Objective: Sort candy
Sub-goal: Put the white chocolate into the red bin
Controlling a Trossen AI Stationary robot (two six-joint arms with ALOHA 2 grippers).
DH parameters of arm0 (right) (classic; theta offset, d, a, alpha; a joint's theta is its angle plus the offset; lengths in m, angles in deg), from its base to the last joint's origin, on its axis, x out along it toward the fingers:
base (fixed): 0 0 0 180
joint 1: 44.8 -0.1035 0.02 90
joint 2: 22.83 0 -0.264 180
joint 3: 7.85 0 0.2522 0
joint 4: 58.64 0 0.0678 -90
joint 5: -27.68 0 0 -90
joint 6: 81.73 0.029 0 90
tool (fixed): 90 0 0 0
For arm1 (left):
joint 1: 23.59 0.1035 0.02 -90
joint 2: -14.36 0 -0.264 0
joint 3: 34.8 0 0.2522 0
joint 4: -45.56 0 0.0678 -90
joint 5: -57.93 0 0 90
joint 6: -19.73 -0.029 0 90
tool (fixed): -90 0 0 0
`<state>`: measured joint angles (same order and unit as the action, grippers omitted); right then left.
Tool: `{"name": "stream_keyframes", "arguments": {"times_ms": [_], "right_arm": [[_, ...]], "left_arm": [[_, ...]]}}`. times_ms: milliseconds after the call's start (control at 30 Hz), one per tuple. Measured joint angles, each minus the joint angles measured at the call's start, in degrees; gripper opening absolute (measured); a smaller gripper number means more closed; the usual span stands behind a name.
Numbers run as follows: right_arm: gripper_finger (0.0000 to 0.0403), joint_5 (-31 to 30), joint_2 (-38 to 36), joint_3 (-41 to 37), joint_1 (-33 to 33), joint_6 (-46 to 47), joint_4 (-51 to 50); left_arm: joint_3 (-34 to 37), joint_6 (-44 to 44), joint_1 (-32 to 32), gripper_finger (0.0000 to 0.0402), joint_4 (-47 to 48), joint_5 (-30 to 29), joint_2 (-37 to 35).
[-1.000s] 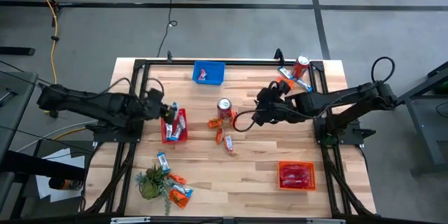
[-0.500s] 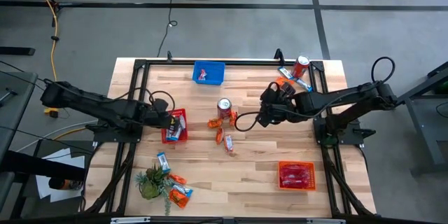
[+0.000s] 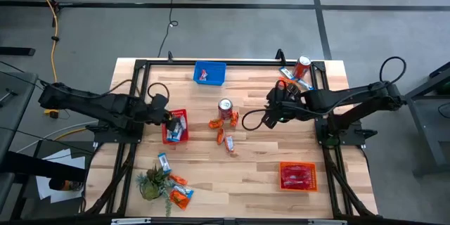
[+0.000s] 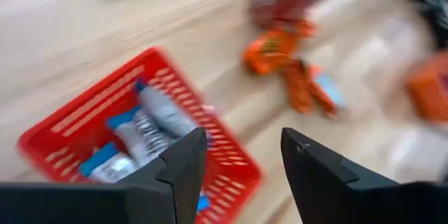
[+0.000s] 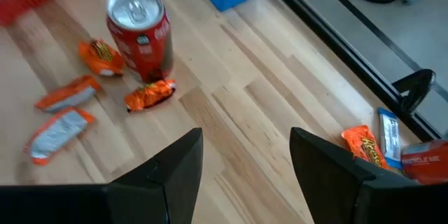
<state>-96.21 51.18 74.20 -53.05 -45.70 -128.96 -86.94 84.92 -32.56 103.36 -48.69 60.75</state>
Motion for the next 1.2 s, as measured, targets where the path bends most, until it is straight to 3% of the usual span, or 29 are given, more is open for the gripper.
{"name": "stream_keyframes", "arguments": {"times_ms": [67, 200, 267, 333, 500, 800, 1200], "right_arm": [[0.0209, 0.02, -1.33, 0.0, 0.0, 0.0, 0.44], [0.0209, 0.06, -3.13, 0.0, 0.0, 0.02, 2.0], [0.0209, 0.26, -3.51, 0.0, 0.0, 0.04, 3.21], [0.0209, 1.61, -3.7, 0.0, 0.0, 0.21, 4.09], [0.0209, 5.76, -3.65, 0.0, -0.04, 3.34, 5.69], [0.0209, 7.5, -3.56, 0.0, -0.04, 6.16, 5.82], [0.0209, 7.53, -3.54, 0.0, -0.04, 3.55, 5.82]], "left_arm": [[-2.59, -5.05, 0.0, 0.0172, 0.13, 3.45, -0.11], [-7.55, -18.78, -0.71, 0.0171, -0.26, 16.28, 1.8], [-9.47, -27.19, -2.76, 0.0171, 1.24, 22.51, 3.73], [-10.61, -34.69, -5.65, 0.017, 4.62, 25.05, 6.05], [-9.97, -51.51, -14.38, 0.017, 8.66, 25.24, 12.59], [-5.81, -72.92, -23.54, 0.017, 4.58, 25.08, 23.35], [-4.4, -73.01, -24.48, 0.017, 2.32, 21.72, 34.41]]}}
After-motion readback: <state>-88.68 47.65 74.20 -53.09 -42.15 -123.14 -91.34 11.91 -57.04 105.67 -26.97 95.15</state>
